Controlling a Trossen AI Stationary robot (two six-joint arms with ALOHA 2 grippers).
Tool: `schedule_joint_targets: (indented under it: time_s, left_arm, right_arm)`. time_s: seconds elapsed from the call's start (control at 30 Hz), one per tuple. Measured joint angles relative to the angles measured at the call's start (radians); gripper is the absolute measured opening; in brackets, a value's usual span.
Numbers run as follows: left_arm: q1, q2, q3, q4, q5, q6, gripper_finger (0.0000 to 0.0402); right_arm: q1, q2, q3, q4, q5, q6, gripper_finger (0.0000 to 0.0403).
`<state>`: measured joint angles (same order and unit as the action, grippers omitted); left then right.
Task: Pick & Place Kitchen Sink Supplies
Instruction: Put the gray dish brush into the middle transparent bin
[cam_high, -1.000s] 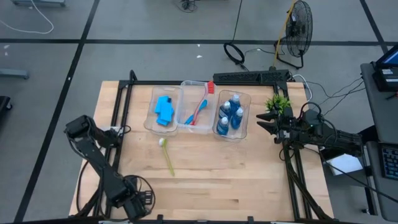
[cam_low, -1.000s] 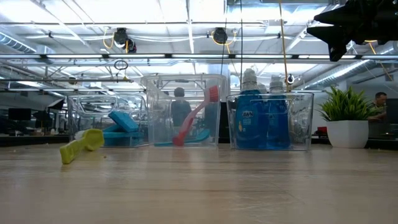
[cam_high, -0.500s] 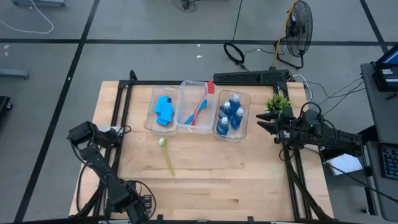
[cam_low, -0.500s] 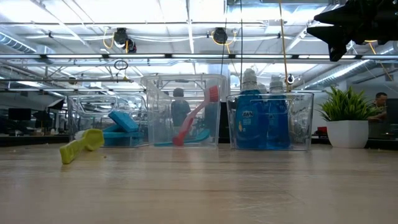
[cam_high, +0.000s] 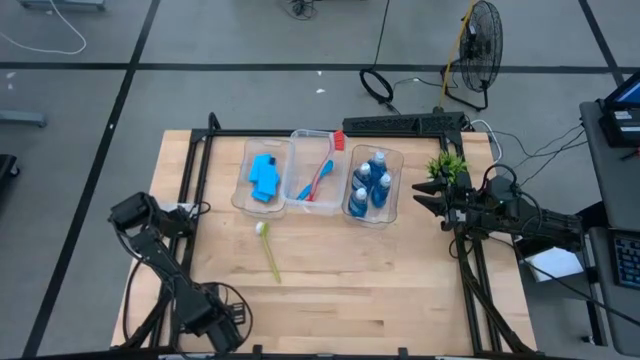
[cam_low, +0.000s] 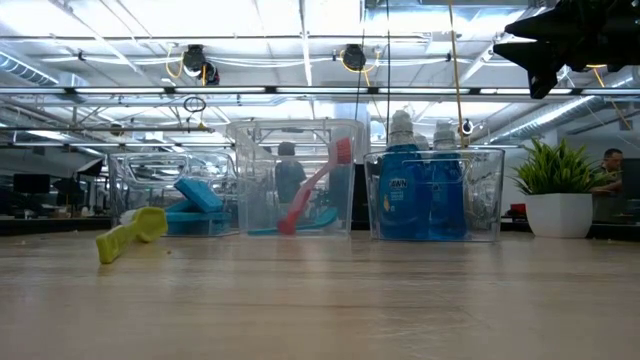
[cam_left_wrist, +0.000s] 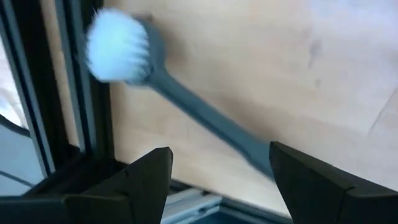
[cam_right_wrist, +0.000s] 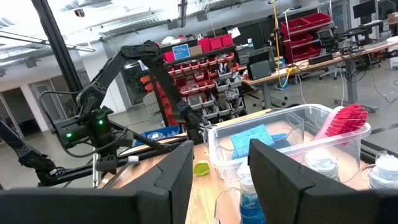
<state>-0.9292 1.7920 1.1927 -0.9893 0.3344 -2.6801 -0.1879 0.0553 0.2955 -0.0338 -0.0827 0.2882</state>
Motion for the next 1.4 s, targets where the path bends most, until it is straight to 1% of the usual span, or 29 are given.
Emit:
schedule_joint_targets:
  time_s: [0.1,0.27,0.4,0.57,0.7,0.9,1.07,1.3,1.4]
  left_arm:
    - [0.012,0.000,-0.002,-0.007,-0.010,0.003,0.0271]
    - [0.019,0.004,-0.027,0.016,-0.014,0.004,0.0271]
    - [0.024,0.004,-0.036,0.014,0.026,-0.004,0.0271]
    - [0.024,0.005,-0.036,0.012,0.041,-0.010,0.0271]
    - [0.020,0.040,-0.037,0.029,0.067,-0.016,0.0271]
    - [0.020,0.109,-0.032,0.107,0.084,-0.019,0.0271]
    - [0.027,0.147,-0.030,0.104,0.068,-0.012,0.0271]
    - [0.032,0.150,-0.030,0.066,0.027,0.008,0.0271]
    - [0.036,0.148,-0.045,0.080,0.015,0.011,0.0271]
  right_arm:
    - [0.000,0.000,0.000,0.000,0.000,0.002,0.0141]
    - [0.000,0.000,0.000,0.000,0.002,0.058,0.0141]
    - [0.000,0.000,0.000,0.000,0.002,0.066,0.0141]
    - [0.000,0.000,0.000,0.000,0.003,0.064,0.0141]
    - [0.000,0.000,0.000,0.000,0.003,0.064,0.0141]
    - [0.000,0.000,0.000,-0.001,0.003,0.063,0.0141]
    - [0.000,0.000,0.000,-0.001,0.003,0.056,0.0141]
    - [0.000,0.000,0.000,0.004,0.002,0.066,0.0141]
    - [0.000,0.000,0.000,0.007,0.001,0.078,0.0141]
